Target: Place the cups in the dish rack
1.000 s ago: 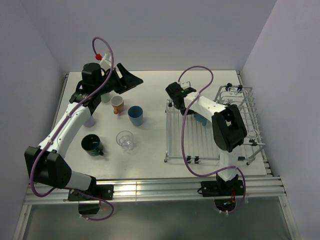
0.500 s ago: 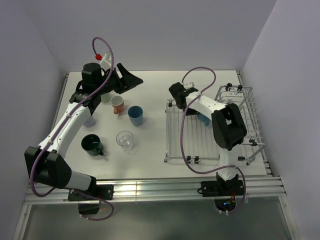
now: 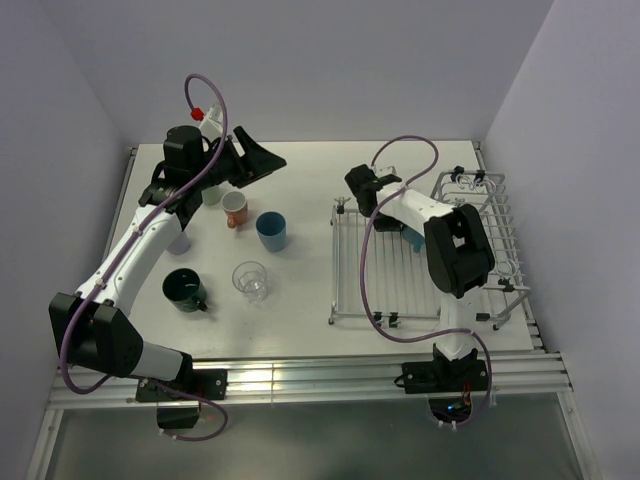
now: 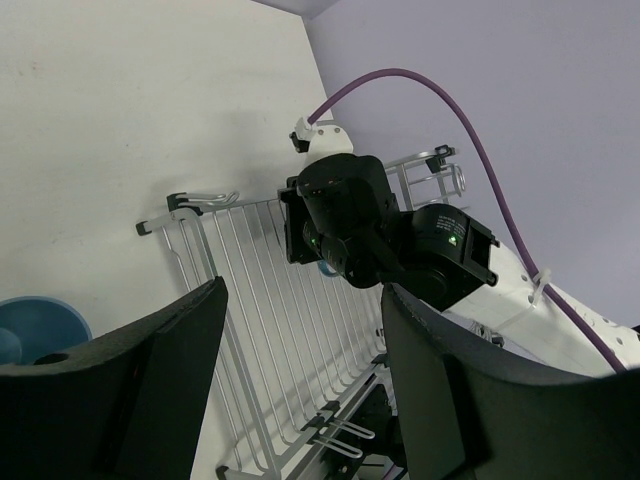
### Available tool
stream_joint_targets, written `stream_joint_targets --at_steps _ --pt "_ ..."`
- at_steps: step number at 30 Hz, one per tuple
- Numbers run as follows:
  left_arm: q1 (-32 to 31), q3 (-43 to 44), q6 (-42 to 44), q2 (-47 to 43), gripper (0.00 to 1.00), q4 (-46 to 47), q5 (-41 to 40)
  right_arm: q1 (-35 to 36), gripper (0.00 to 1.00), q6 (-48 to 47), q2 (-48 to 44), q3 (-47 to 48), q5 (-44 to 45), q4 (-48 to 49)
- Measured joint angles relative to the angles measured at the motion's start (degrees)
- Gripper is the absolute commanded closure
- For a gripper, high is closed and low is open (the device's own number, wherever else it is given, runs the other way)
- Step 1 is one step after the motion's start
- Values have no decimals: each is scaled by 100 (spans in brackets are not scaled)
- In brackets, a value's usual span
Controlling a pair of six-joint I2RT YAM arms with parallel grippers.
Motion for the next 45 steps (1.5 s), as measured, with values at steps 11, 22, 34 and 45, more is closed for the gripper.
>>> stream_joint_targets --at_steps 11,22,34,45 --pt "0 0 37 0 31 -2 -2 -118 100 -20 -52 -140 -52 140" --pt "-28 0 87 2 30 -44 -90 -214 100 -39 -219 -173 -236 164" --pt "-155 9 352 13 28 -765 -758 -175 79 -118 -813 -111 -610 146" --pt "-525 197 789 11 30 -2076 -2533 138 62 -149 -1733 -114 -1093 144"
